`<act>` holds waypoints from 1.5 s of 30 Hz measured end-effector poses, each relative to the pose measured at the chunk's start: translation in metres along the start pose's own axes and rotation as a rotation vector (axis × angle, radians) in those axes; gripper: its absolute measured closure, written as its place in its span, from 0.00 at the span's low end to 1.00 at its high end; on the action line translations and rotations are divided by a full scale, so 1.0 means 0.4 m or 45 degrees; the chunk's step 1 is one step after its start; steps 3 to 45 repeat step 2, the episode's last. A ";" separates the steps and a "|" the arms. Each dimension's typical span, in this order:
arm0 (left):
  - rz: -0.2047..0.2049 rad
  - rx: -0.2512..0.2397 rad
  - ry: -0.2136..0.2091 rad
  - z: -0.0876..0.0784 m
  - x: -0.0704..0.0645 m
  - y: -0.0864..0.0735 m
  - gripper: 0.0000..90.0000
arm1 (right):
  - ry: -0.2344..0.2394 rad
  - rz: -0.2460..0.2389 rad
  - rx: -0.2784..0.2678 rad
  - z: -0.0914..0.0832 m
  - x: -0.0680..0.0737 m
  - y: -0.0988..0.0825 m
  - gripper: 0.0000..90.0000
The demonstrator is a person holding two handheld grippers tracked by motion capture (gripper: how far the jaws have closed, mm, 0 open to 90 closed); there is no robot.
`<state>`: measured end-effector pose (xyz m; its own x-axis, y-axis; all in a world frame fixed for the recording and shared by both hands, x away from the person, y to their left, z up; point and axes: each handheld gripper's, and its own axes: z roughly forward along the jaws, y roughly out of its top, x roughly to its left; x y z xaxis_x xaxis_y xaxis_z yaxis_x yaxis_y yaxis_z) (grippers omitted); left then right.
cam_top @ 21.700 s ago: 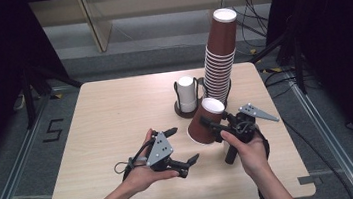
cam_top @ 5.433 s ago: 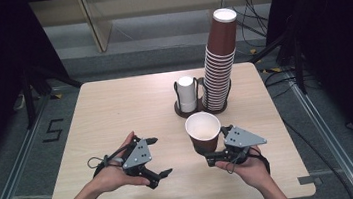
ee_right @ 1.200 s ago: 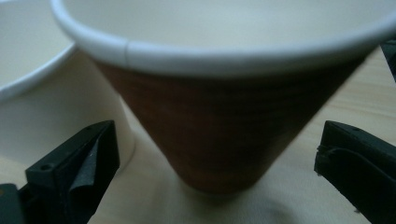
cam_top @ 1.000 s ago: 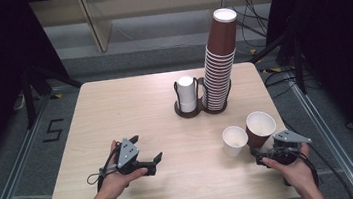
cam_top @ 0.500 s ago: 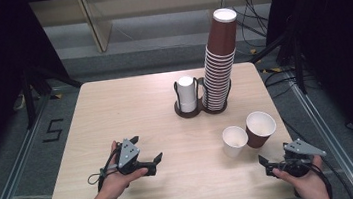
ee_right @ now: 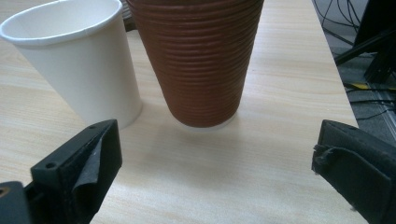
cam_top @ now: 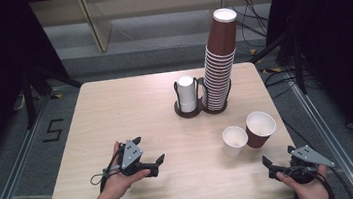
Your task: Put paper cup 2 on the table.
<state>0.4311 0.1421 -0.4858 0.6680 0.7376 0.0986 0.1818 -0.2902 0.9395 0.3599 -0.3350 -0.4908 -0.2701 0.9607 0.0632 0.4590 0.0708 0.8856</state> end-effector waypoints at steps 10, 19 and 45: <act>-0.003 0.000 -0.002 0.002 -0.004 0.000 0.00 | 0.000 -0.012 -0.025 0.005 0.002 -0.001 0.02; -0.003 0.000 -0.002 0.002 -0.004 0.000 0.00 | 0.000 -0.012 -0.025 0.005 0.002 -0.001 0.02; -0.003 0.000 -0.002 0.002 -0.004 0.000 0.00 | 0.000 -0.012 -0.025 0.005 0.002 -0.001 0.02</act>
